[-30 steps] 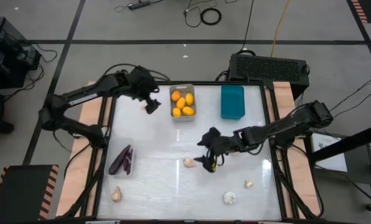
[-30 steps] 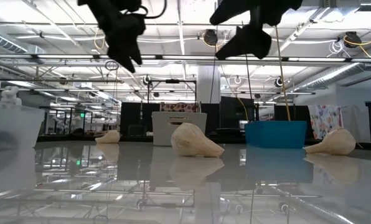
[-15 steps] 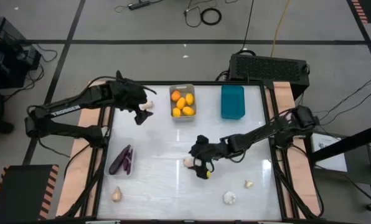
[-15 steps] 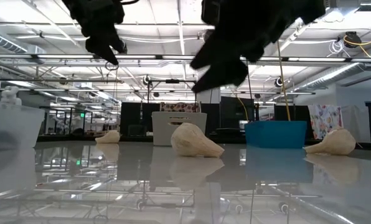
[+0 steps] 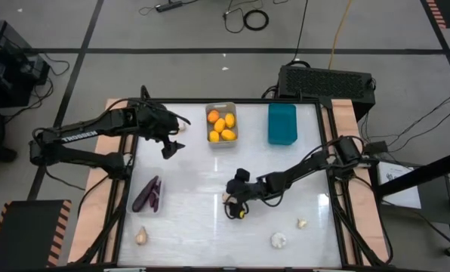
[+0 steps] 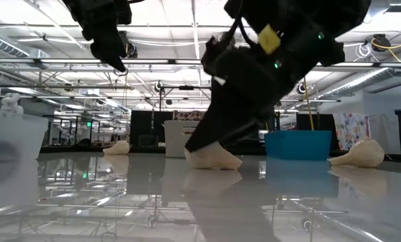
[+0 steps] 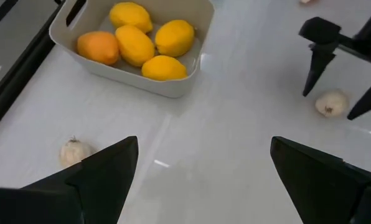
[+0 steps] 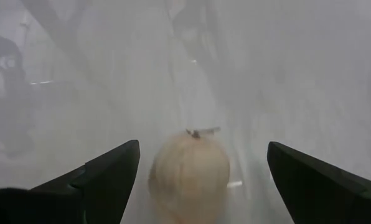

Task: Sort produce into baskets
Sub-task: Put the white garlic into the blue bin

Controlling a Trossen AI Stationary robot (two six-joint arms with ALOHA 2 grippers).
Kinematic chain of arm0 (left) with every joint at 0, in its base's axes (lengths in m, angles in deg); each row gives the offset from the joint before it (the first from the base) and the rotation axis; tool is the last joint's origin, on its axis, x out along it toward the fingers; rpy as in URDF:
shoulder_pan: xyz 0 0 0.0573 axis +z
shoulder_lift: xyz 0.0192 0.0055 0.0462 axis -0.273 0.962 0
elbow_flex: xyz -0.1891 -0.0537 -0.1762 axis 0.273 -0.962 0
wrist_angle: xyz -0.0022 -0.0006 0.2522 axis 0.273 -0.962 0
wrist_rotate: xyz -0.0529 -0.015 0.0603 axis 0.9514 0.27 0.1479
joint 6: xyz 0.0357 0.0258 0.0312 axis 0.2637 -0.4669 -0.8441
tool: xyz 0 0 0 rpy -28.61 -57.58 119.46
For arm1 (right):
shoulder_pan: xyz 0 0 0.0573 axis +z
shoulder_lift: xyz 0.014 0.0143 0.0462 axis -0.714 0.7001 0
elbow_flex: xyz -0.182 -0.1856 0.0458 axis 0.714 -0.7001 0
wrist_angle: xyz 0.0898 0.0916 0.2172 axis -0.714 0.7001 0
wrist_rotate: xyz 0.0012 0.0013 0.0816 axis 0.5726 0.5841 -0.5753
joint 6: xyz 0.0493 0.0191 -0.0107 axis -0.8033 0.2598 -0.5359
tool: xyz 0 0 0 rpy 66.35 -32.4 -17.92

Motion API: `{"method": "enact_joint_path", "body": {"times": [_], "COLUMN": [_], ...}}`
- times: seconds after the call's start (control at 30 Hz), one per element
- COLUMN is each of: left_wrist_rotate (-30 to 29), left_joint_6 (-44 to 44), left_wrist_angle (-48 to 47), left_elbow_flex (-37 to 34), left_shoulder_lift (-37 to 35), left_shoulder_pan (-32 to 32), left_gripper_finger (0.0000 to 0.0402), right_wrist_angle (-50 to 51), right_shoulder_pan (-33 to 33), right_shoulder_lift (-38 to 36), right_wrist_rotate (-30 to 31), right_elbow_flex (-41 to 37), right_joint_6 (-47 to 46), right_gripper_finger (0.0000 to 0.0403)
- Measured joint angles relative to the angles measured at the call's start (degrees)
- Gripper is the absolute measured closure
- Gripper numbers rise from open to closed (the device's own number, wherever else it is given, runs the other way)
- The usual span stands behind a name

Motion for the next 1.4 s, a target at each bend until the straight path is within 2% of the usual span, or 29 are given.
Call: {"method": "enact_joint_path", "body": {"times": [0.13,0.27,0.5,0.67,0.9,1.13,1.4], "left_wrist_rotate": [0.00,0.00,-1.09,-1.58,-1.94,-2.63,-3.34], "left_joint_6": [-0.91,-1.35,-2.37,-2.33,-0.96,0.66,3.83], "left_wrist_angle": [-0.20,-0.19,-0.19,-0.19,-0.15,-0.13,0.06], "left_elbow_flex": [0.00,0.00,0.00,0.00,0.02,0.02,0.02], "left_shoulder_lift": [0.00,0.00,0.04,0.04,0.04,0.04,0.04], "left_shoulder_pan": [-0.21,-0.21,-0.19,-0.19,-0.19,-0.17,-0.17], "left_gripper_finger": [0.0030,0.0030,0.0030,0.0030,0.0030,0.0030,0.0030], "right_wrist_angle": [0.41,0.24,0.35,3.06,21.97,39.90,56.58], "right_shoulder_pan": [0.00,0.00,0.00,-0.32,-3.47,-8.31,-20.60], "right_shoulder_lift": [1.43,1.68,1.70,1.14,-3.82,-9.45,-17.82], "right_wrist_rotate": [-0.45,-0.40,-0.88,-2.65,-3.46,-0.76,-3.12], "right_elbow_flex": [0.00,0.00,0.37,4.01,12.36,18.30,18.36], "right_joint_6": [-3.39,-4.66,-4.72,-3.38,5.30,11.10,10.66], "right_gripper_finger": [0.0061,0.0083,0.0159,0.0213,0.0252,0.0254,0.0255]}}
